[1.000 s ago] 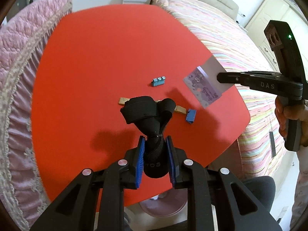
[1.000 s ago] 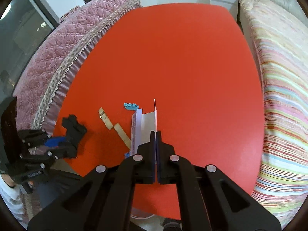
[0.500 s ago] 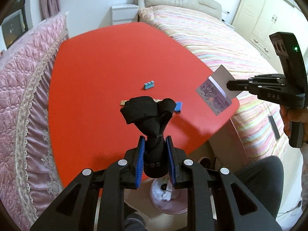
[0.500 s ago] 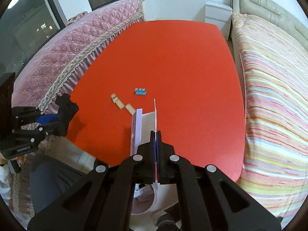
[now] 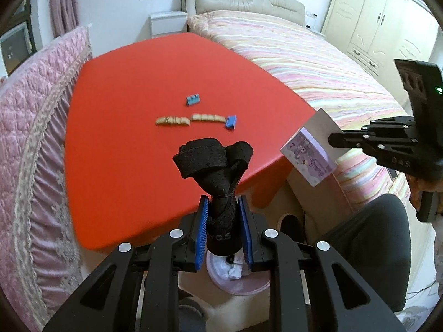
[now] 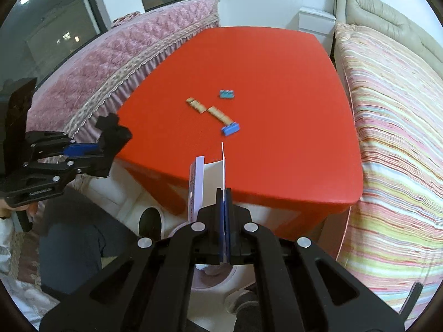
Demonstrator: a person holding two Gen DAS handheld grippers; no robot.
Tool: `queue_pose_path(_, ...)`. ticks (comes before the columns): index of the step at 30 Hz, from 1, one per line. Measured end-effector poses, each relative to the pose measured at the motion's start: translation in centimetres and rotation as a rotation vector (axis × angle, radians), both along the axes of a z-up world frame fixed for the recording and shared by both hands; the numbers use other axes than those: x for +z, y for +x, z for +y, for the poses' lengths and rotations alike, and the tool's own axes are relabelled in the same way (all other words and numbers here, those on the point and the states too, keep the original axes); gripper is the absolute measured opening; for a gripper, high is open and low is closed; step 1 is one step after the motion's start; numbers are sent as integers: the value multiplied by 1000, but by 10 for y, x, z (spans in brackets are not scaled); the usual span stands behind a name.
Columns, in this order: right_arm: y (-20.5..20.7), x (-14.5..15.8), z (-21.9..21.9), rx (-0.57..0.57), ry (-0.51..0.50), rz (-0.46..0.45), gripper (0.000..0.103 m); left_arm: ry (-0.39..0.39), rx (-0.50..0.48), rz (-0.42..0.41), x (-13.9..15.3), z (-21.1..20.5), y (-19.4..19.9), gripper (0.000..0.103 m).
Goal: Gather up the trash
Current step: 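Carry black socks and purple card over the wastebasket and open both grippers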
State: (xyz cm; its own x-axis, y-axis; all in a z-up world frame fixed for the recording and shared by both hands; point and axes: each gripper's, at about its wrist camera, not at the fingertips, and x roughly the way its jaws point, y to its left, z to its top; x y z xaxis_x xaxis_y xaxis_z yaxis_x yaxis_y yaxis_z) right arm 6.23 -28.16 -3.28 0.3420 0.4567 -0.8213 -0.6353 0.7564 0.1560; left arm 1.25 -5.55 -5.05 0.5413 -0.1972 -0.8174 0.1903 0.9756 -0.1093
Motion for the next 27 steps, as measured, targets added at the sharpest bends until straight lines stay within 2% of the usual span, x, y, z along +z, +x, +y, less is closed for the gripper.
queue_pose_path(6,-27,-14,6,12,-15,10,0,-16,-5,28,-18,-5,-15,21)
queue_pose_path(17,-54,-55,10,29,-40,98,0,-59,-25,108,-55,-14,-31,21)
queue_pose_path(27,-56,-61,12,40,-43,121,0,-70,-44,125,-58,-20,-37,21)
